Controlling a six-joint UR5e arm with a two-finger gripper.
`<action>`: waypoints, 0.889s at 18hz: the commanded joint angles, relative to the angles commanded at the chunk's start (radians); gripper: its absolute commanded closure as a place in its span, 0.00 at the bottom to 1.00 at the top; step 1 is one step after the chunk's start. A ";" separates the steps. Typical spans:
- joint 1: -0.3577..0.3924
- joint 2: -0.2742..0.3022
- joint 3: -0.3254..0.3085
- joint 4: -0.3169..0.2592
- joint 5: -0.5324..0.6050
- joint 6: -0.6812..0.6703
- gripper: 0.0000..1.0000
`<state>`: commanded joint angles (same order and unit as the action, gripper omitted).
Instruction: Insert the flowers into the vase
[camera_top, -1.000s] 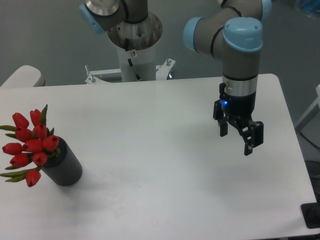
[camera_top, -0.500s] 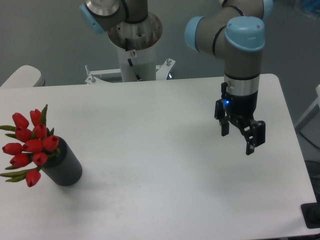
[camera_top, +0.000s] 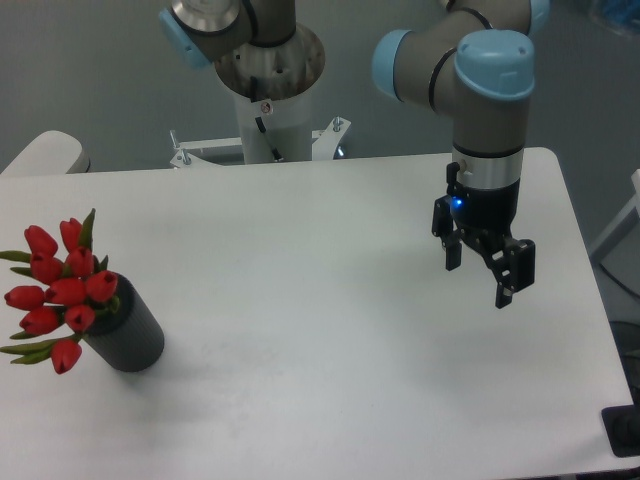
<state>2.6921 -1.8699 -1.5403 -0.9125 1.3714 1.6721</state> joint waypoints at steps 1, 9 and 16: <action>0.000 -0.002 0.011 -0.026 0.000 0.002 0.00; -0.017 -0.026 0.110 -0.178 0.107 0.090 0.00; -0.028 -0.071 0.249 -0.292 0.109 0.089 0.00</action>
<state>2.6645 -1.9404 -1.2918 -1.2041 1.4803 1.7610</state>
